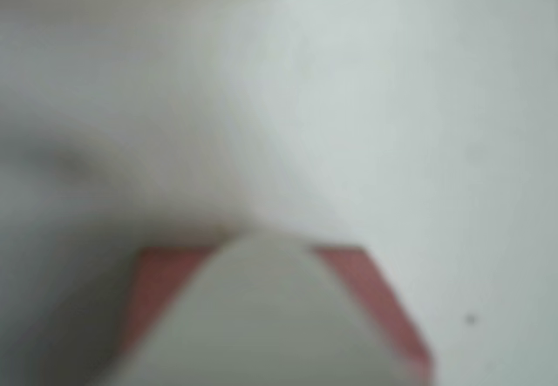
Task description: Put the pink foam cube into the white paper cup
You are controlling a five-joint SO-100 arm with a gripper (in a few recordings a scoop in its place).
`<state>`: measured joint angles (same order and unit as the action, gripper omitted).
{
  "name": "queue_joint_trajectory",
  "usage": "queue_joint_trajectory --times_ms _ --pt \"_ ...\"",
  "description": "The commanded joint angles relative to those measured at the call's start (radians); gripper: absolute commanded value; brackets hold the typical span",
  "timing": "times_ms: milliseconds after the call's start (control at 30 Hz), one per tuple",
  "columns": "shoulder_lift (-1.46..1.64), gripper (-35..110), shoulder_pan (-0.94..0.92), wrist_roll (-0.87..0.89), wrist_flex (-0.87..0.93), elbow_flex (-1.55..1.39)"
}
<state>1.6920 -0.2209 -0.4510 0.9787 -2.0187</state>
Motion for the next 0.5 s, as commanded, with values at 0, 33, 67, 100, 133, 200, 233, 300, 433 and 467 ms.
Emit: queue_joint_trajectory --times_ms 0,33,67,100,133,200,233,300,433,467 --pt "0.025 31 -0.008 -0.018 -0.014 0.063" --pt "0.025 30 -0.006 -0.018 -0.014 0.063" --pt "0.025 28 -0.006 -0.018 -0.014 0.063" --pt "0.025 26 -0.006 -0.018 -0.014 0.063" --pt "0.025 23 -0.006 -0.015 -0.014 0.058" --pt "0.021 21 -0.006 -0.014 -0.014 0.051" --pt "0.021 20 -0.006 -0.014 -0.014 0.048" --pt "0.021 20 -0.006 -0.017 -0.012 0.046" --pt "0.02 17 -0.006 -0.015 -0.012 0.037" --pt "0.02 17 -0.006 -0.014 -0.012 0.035"
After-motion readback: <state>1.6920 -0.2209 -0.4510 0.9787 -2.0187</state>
